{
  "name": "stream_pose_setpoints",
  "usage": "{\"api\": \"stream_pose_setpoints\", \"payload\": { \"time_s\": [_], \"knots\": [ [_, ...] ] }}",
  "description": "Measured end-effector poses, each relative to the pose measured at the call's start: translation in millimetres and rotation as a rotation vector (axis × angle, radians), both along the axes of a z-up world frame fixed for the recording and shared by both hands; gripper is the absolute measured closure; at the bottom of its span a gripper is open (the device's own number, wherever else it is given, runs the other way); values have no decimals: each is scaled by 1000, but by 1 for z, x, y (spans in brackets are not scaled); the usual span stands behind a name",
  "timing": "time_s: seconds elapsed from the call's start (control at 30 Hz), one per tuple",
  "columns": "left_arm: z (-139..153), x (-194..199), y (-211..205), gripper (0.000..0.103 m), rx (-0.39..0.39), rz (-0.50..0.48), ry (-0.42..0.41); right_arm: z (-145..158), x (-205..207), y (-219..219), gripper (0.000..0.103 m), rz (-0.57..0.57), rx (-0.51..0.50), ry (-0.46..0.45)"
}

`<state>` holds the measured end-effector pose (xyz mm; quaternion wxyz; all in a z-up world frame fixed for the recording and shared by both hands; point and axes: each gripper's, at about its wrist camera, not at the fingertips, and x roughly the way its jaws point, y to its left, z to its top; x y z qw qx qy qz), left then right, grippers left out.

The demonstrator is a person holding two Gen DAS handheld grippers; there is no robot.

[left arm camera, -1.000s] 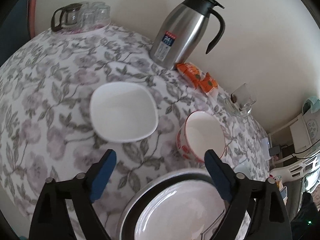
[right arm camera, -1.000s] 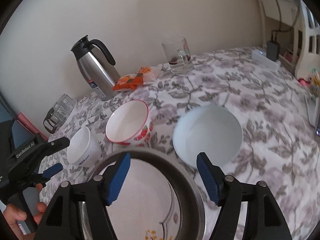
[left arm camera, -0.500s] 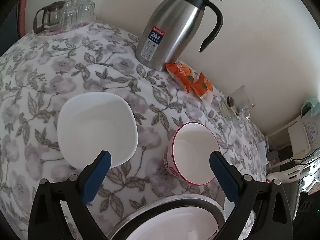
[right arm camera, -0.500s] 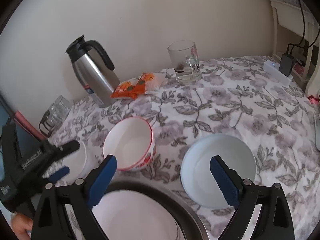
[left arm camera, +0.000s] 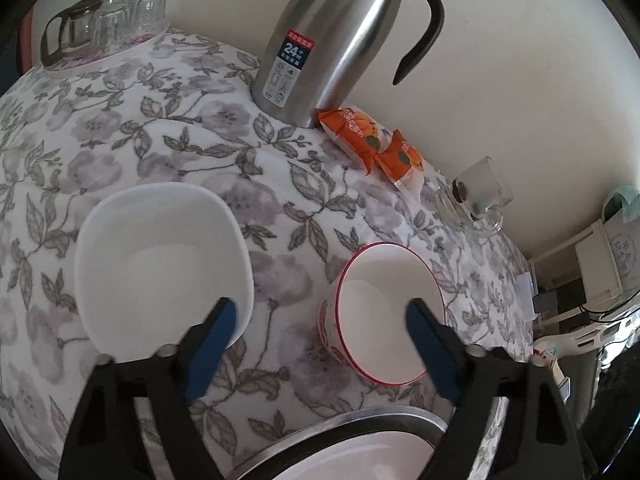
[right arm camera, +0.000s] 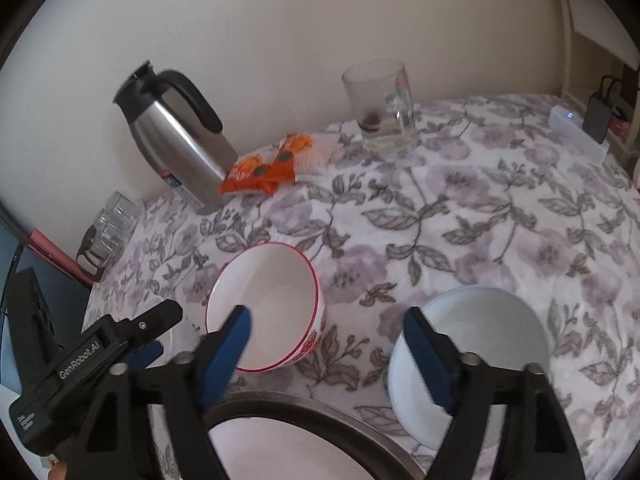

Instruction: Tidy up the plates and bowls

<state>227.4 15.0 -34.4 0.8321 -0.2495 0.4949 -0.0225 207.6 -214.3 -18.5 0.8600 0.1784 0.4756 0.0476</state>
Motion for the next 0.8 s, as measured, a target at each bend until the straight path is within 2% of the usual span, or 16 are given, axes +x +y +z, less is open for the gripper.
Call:
{"api": "stream_pose_setpoints", "payload": {
  "time_s": [0.13, 0.17, 0.23, 0.33, 0.47, 0.53, 0.57, 0.8],
  "knots": [
    [-1, 6, -6, 35, 23, -30, -7, -12, 10, 8, 51, 15, -3, 43],
    [-2, 8, -8, 38, 23, -39, -6, -16, 12, 10, 53, 15, -3, 57],
    [-3, 10, -10, 42, 29, -43, -3, -22, 16, 12, 62, 15, -1, 77],
    [0, 13, -12, 43, 74, -44, -13, -29, 22, 15, 68, 31, -10, 100],
    [8, 14, -11, 44, 78, -50, -49, -37, 26, 19, 74, 45, -16, 118],
    [9, 15, -13, 49, 72, -61, -54, -41, 28, 19, 77, 45, -13, 129],
    [8, 16, -15, 55, 73, -71, -52, -41, 28, 19, 77, 48, -9, 128],
    [-2, 18, -24, 65, 70, -105, -26, -43, 27, 19, 78, 59, -12, 124]
  ]
}}
